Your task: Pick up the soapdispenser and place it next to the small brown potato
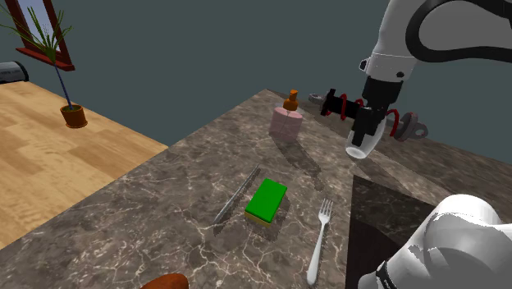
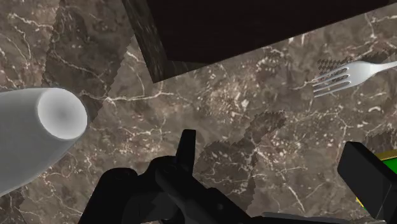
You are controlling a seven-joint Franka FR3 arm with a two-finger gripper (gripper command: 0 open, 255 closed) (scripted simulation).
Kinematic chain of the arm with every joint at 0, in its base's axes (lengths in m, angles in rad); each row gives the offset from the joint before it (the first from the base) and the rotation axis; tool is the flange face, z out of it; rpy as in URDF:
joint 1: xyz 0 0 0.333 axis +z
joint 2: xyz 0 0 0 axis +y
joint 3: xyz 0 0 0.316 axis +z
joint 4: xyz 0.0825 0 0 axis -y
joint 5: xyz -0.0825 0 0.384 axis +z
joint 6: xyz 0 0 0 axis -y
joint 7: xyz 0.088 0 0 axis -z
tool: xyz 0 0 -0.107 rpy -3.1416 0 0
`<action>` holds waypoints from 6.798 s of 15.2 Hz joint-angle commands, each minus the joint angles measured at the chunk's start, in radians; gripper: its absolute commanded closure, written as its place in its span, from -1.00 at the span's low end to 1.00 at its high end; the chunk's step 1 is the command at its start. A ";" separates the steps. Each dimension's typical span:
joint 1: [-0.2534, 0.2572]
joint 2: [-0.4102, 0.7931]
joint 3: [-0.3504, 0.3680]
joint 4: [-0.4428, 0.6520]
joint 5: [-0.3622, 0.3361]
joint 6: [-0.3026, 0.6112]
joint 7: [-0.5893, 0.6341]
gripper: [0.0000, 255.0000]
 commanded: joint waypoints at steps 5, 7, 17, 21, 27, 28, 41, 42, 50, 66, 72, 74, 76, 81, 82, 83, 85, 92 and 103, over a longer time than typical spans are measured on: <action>0.001 0.135 -0.036 0.051 -0.019 0.109 -0.037 -1.00; 0.002 0.204 -0.053 0.084 -0.025 0.158 -0.056 -1.00; 0.012 0.560 -0.128 0.323 -0.005 0.336 -0.161 -1.00; 0.011 0.706 -0.149 0.453 0.024 0.374 -0.208 -1.00; 0.007 0.772 -0.157 0.466 0.040 0.436 -0.228 -1.00; 0.006 0.775 -0.157 0.455 0.041 0.449 -0.229 -1.00; 0.005 0.782 -0.158 0.428 0.042 0.483 -0.230 1.00; 0.005 0.782 -0.158 0.429 0.042 0.483 -0.230 1.00; 0.006 0.776 -0.158 0.449 0.041 0.456 -0.230 1.00; 0.008 0.767 -0.156 0.654 0.041 0.243 -0.236 1.00; 0.007 0.779 -0.156 0.749 0.044 0.160 -0.240 1.00; 0.007 0.785 -0.156 0.783 0.046 0.131 -0.242 1.00; 0.007 0.792 -0.157 0.819 0.047 0.103 -0.244 1.00; 0.005 0.815 -0.158 0.915 0.053 0.029 -0.250 1.00; 0.005 0.821 -0.159 0.936 0.054 0.014 -0.252 1.00; 0.004 0.827 -0.159 0.957 0.055 -0.002 -0.253 1.00; 0.003 0.840 -0.161 1.001 0.058 -0.033 -0.256 1.00; -0.005 0.901 -0.166 1.180 0.072 -0.152 -0.269 1.00; 0.031 0.882 -0.146 1.276 0.065 -0.269 -0.218 1.00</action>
